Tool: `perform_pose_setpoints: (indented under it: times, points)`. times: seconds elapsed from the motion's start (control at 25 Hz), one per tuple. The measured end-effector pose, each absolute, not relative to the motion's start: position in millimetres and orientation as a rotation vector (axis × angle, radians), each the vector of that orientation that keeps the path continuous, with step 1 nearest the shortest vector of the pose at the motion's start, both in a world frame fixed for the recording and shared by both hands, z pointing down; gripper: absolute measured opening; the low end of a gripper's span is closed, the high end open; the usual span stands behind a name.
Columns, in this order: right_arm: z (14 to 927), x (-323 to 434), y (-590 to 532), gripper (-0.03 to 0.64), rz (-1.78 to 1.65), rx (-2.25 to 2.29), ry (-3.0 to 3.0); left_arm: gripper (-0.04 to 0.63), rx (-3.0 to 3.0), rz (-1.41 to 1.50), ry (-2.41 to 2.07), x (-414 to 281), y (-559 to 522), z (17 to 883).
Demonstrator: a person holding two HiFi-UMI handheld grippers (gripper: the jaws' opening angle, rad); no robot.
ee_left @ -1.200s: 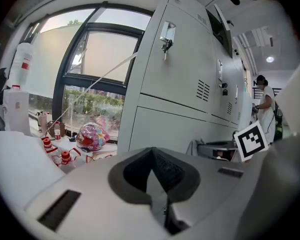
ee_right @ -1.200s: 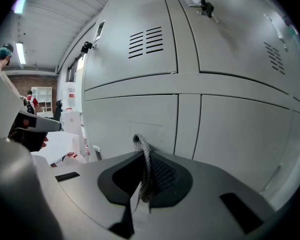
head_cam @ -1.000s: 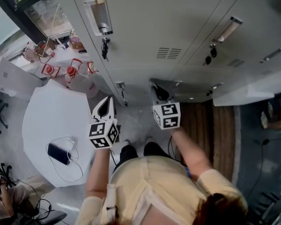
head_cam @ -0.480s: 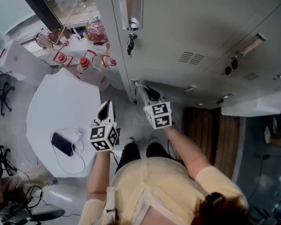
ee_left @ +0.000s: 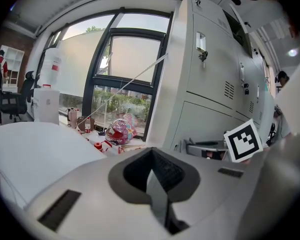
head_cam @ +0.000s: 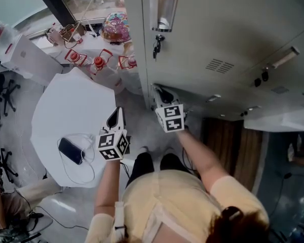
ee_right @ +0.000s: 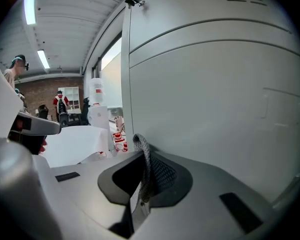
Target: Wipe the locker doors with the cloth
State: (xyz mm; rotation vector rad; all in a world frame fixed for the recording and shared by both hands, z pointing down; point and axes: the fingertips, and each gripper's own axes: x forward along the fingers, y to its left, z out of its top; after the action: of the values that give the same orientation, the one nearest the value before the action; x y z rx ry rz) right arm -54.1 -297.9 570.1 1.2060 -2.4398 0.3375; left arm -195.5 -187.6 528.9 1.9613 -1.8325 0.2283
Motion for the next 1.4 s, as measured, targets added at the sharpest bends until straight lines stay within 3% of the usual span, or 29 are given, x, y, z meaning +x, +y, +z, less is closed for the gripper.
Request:
perform_pose_setpoints:
  times: [0.4,1.4]
  points:
    - [571,-23,-306,0.020,0.342,1.282,-2.394,0.002,1.965,0.230,-1.812,-192,-196,532]
    - [567,108,-307,0.020,0.385,1.573,-2.228,0.002,2.172,0.283,-1.584,-93,-236,535]
